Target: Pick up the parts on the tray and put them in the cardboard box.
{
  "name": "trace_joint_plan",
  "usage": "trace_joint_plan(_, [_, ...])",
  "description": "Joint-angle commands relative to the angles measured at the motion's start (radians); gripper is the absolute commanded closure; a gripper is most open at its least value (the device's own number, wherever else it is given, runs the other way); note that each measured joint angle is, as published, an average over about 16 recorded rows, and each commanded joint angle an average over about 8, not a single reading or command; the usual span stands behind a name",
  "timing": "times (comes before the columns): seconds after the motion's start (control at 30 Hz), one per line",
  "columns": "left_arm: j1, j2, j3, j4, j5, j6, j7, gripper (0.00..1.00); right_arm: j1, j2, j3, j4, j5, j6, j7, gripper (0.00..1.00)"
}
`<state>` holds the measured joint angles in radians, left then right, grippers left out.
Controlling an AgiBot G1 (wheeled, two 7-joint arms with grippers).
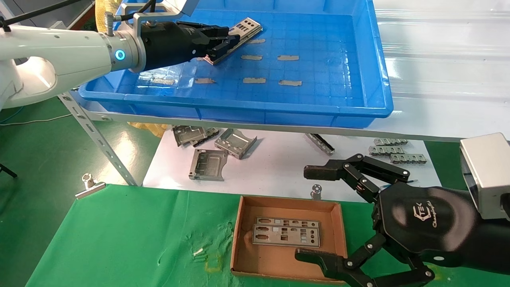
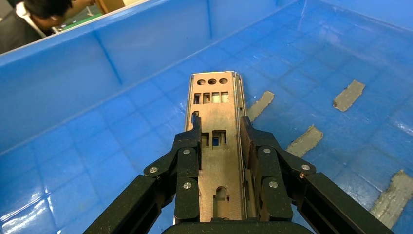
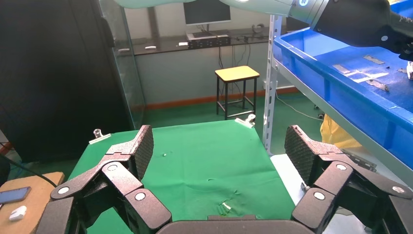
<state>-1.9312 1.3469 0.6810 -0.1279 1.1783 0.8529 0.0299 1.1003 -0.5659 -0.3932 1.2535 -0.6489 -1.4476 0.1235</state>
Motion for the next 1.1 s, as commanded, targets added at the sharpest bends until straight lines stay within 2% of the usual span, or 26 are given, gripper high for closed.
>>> trace_joint_plan(0.03, [-0.001,-0.001,0.001,-0.001,-0.003,0.002,0.000,1.00,0.000,0.000,0.000,0.000,0.000,0.000,0.000,0.00])
trace_joint_plan(0.43, [-0.012,-0.004,0.001,0.005,-0.024,0.036,0.013,0.99,0.000,0.000,0.000,0.000,0.000,0.000,0.000,0.00])
trace_joint_plan(0.47, [-0.013,-0.004,0.002,0.006,-0.025,0.038,0.015,0.91,0.000,0.000,0.000,0.000,0.000,0.000,0.000,0.00])
trace_joint_plan(0.7, [-0.022,-0.006,0.005,0.011,-0.029,0.040,0.040,0.04,0.000,0.000,0.000,0.000,0.000,0.000,0.000,0.00])
trace_joint_plan(0.73, [-0.024,-0.007,0.005,0.013,-0.029,0.038,0.044,0.00,0.000,0.000,0.000,0.000,0.000,0.000,0.000,0.00])
trace_joint_plan(1.1, [-0.032,-0.002,-0.001,0.048,-0.046,-0.013,0.039,0.00,0.000,0.000,0.000,0.000,0.000,0.000,0.000,0.00])
